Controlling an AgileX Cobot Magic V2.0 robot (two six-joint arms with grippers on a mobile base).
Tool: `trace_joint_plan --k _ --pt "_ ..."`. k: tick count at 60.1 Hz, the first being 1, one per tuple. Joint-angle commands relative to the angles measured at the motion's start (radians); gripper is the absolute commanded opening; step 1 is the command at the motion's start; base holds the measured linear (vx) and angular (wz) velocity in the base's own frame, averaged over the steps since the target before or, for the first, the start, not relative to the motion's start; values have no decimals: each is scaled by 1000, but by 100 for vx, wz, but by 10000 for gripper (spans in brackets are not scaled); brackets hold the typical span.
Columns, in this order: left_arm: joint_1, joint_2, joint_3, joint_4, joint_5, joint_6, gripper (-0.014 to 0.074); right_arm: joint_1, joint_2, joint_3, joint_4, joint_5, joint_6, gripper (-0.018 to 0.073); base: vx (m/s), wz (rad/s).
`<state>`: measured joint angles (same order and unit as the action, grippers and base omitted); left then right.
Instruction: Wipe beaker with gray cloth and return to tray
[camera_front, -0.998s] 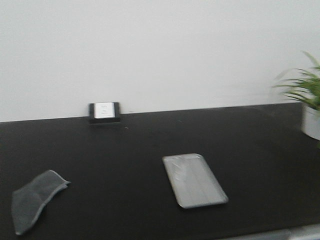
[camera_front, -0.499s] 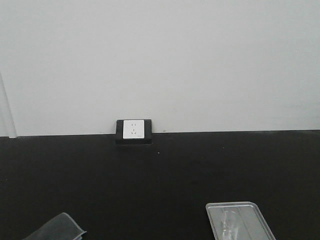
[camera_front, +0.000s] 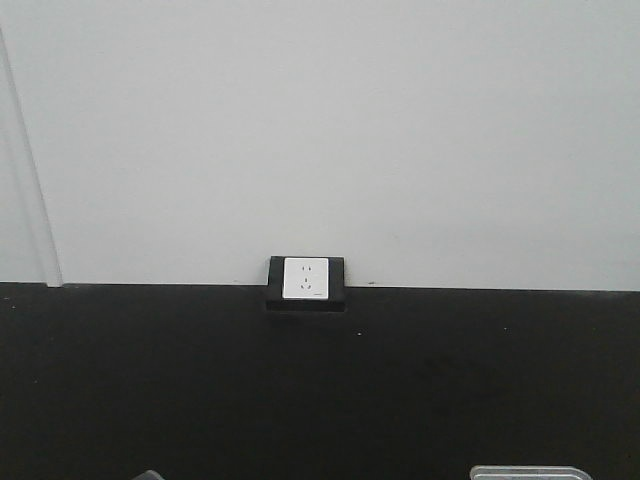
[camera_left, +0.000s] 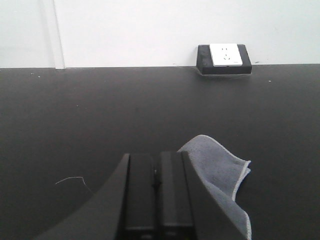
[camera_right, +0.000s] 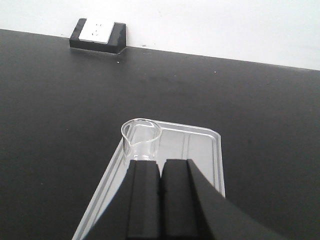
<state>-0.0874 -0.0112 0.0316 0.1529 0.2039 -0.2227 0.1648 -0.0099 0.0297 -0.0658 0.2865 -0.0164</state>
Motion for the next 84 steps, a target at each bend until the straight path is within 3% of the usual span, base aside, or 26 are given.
trace_joint_plan --k 1,24,33,54,60,66,69,72,84 --pt "1 -14 -13 -6 -77 -7 -6 -2 -11 15 -9 -80 -5 -8 6 4" --pt "1 -14 -13 -6 -76 -6 -6 -2 -11 15 -9 -80 -5 -8 1 0" --pt "1 -14 -13 -6 -76 -6 -6 -2 -11 15 -77 -79 -59 -8 0 0" --pt "1 -14 -13 -6 -103 -6 -6 -2 -11 15 -77 -125 -65 -8 0 0" --pt "1 -14 -15 -8 -179 -14 -6 -2 -11 15 -77 -198 -65 -8 0 0" --pt "1 -14 -28 -10 -338 -114 -6 -2 -11 12 -44 -355 -42 -8 0 0" --pt "1 -13 -74 -8 -378 -188 -6 -2 -11 -6 -13 -433 -16 -8 0 0" --pt "1 -10 -126 -6 -364 -206 -6 -2 -11 -48 11 -479 3 -8 0 0" --pt "1 168 -489 -2 -225 -91 -6 -2 72 -397 29 -352 -35 -8 0 0"
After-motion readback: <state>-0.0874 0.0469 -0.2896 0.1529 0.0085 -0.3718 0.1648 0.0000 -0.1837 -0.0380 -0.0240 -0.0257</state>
